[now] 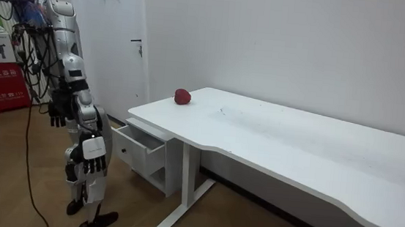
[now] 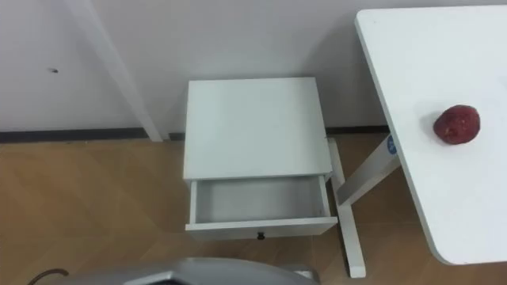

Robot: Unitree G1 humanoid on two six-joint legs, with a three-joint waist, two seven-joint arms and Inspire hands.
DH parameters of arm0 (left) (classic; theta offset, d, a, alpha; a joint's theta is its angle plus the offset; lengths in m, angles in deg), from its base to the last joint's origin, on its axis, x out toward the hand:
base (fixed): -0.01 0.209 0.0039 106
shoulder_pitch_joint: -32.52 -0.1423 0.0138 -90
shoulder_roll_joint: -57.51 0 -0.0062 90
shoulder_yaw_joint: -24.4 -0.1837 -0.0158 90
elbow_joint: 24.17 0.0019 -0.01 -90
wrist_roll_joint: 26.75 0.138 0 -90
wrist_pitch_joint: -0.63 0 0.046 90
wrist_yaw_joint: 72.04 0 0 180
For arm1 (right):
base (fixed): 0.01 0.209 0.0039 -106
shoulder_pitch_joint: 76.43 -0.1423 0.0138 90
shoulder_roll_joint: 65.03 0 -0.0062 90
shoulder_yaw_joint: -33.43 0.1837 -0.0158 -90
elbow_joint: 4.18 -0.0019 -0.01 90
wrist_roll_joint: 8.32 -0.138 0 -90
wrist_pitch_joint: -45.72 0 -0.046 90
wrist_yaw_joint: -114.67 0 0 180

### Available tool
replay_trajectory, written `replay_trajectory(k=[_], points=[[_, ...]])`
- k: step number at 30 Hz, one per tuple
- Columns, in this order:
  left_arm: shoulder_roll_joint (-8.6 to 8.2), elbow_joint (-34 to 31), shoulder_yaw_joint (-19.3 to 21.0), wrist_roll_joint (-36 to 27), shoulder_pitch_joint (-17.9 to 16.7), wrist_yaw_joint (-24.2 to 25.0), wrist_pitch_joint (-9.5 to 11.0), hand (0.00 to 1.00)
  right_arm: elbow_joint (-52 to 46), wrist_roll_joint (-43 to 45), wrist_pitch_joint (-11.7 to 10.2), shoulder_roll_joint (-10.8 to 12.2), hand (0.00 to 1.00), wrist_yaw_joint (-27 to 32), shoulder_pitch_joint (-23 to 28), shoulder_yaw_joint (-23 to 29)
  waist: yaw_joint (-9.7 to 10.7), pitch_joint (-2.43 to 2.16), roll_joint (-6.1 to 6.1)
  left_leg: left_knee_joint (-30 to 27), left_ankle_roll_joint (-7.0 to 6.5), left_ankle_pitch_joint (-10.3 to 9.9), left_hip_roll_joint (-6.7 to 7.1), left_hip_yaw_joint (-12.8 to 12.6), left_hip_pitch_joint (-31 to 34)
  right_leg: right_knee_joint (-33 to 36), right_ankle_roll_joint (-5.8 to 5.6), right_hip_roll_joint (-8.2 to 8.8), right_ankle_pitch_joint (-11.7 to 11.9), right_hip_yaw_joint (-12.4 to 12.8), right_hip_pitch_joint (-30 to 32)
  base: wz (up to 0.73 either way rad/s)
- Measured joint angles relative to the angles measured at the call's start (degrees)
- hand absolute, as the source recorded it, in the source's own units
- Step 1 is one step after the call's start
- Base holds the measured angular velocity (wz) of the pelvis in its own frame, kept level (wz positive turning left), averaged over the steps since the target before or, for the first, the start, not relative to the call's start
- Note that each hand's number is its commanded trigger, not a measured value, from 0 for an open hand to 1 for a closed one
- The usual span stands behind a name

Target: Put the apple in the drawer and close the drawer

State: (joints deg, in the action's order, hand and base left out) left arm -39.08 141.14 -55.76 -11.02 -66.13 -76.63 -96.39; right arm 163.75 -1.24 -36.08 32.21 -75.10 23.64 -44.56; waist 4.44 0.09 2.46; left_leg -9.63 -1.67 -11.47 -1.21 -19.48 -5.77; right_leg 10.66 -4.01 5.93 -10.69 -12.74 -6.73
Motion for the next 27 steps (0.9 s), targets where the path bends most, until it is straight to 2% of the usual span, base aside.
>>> replay_trajectory(k=[6,9,12,15,17,19,21,23,26,27], points=[[-0.01,0.1,0.0,-0.4,-0.3,0.0,0.0,0.0,0.1,-0.1,0.0,0.0,0.0,0.6,0.0,0.1,0.0,0.01,-0.2,0.0,0.0,0.0,-0.01,0.0,-0.3,0.0,0.0,0.0,0.0,0.0,-0.2,0.0],[-0.02,0.3,0.1,-0.4,-0.1,0.0,0.0,0.0,0.1,-1.7,0.0,0.0,0.0,1.5,-0.1,0.1,-0.4,0.03,-0.46,0.0,0.21,-0.2,-0.15,-0.6,-0.8,0.1,0.01,-0.19,0.0,1.1,-0.4,-0.11],[-0.09,0.1,0.2,-0.4,-0.3,0.0,-0.1,0.0,0.1,-7.3,0.1,0.0,0.0,3.3,-0.2,1.2,-0.1,-0.07,-0.89,0.0,0.21,-0.2,-0.14,-0.7,-1.0,0.1,0.02,-0.2,0.0,1.6,-0.5,-0.02],[-0.11,-0.1,1.3,-0.5,-0.2,0.0,-0.1,0.0,0.1,-13.3,0.7,0.1,0.0,5.2,0.4,3.0,0.1,0.07,-1.21,0.1,0.2,-0.2,-0.15,-0.8,-1.1,0.2,0.02,-0.2,0.0,1.6,-0.6,0.0],[-0.15,0.0,2.3,-0.5,-0.4,-0.1,-0.1,0.0,0.1,-20.0,0.7,0.2,0.0,6.4,1.9,5.2,0.4,0.12,-1.42,0.1,0.2,-0.2,-0.15,-0.8,-1.1,0.1,0.03,-0.2,0.0,1.5,-0.6,0.0],[-0.19,0.0,4.3,-0.8,-1.1,-0.9,0.0,0.0,0.2,-30.3,0.6,0.7,0.0,8.3,3.2,10.3,1.8,0.12,-1.33,0.1,0.21,-0.2,-0.16,-0.8,-0.9,0.1,0.06,-0.2,0.0,1.4,-0.5,-0.03],[-0.19,0.0,5.9,-1.7,-2.1,-1.5,0.1,0.0,0.0,-39.2,-0.1,0.6,0.0,9.5,3.6,15.6,3.0,0.11,-0.94,0.1,0.22,-0.2,-0.14,-1.3,-1.3,0.1,0.06,-0.21,0.0,1.8,-0.5,-0.13],[-0.03,0.1,8.2,-1.8,-2.6,-1.9,1.0,0.0,-1.1,-48.7,-1.4,0.5,0.0,10.9,3.4,21.2,3.4,0.12,-0.61,0.4,0.28,-0.4,-0.24,-2.4,-1.7,0.2,0.21,-0.23,-0.1,2.4,-0.5,-0.23],[0.46,0.1,10.5,-2.8,-2.4,-2.4,2.3,0.0,-2.1,-59.9,-2.9,0.2,0.0,12.9,3.2,24.6,3.6,0.1,0.1,0.4,0.29,-0.6,-0.29,-2.8,-1.6,0.2,0.34,-0.27,-0.2,3.0,0.0,-0.11],[0.63,0.0,11.2,-2.9,-2.4,-2.6,2.6,0.0,-2.3,-64.6,-3.7,-0.1,0.0,14.2,2.9,26.6,3.8,-0.1,0.5,0.3,0.28,-0.6,-0.31,-3.0,-1.5,0.3,0.34,-0.27,-0.2,3.1,0.3,-0.06]])
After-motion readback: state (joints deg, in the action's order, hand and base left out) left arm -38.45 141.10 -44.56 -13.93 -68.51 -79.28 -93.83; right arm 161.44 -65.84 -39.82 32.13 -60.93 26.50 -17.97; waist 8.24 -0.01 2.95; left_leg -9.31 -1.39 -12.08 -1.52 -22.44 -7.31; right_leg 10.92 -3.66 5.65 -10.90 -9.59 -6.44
